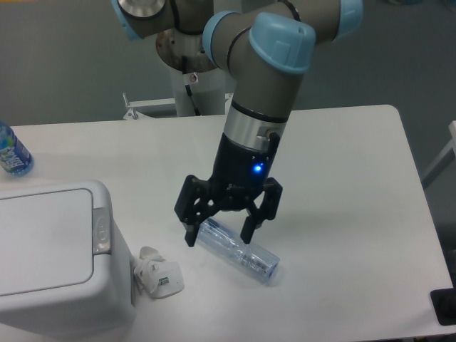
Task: Open the trash can
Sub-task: 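Move the open gripper down and across toward the white trash bin, then lower the gripper onto the bin lid's edge and push it open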
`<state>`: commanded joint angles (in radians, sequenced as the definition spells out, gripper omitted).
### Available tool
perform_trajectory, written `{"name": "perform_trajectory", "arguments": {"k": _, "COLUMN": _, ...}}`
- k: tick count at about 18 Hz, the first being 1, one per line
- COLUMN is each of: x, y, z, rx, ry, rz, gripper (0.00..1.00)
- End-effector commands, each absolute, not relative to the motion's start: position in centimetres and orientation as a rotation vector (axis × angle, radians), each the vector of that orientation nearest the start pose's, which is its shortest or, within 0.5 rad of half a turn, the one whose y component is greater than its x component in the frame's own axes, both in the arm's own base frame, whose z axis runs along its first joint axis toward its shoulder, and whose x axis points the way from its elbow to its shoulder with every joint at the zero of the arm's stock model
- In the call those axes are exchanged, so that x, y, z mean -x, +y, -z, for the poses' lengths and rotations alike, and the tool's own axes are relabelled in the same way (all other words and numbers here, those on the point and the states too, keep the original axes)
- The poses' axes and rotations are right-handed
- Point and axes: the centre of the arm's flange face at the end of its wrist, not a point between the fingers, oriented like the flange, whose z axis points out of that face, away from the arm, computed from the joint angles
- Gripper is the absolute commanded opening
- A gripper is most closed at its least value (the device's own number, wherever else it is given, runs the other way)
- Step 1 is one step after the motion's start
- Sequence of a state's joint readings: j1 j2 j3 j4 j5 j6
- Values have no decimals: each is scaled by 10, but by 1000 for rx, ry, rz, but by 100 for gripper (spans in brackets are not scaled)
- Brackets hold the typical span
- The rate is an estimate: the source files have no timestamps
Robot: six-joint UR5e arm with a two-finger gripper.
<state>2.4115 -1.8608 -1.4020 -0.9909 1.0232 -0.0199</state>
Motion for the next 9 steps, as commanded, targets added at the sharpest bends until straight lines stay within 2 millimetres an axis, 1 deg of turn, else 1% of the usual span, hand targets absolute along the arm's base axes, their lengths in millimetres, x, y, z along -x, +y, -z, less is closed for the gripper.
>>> {"name": "perform_trajectory", "arguments": {"k": 2, "x": 335, "y": 572, "z": -490, "rx": 2340, "ry": -859, "rz": 417, "gripper": 100}}
{"name": "perform_trajectory", "arguments": {"k": 4, "x": 322, "y": 576, "z": -495, "rx": 2347, "ry": -836, "rz": 411, "gripper": 100}}
{"name": "perform_trajectory", "arguments": {"k": 5, "x": 318, "y": 577, "z": -490, "rx": 2358, "ry": -836, "rz": 417, "gripper": 100}}
{"name": "perform_trajectory", "arguments": {"k": 7, "x": 310, "y": 573, "z": -480, "rx": 2374, "ry": -842, "rz": 429, "gripper": 100}}
{"name": "perform_trajectory", "arguments": {"k": 9, "x": 297, "y": 576, "z": -481, "rx": 2382, "ry": -822, "rz": 436, "gripper": 100}}
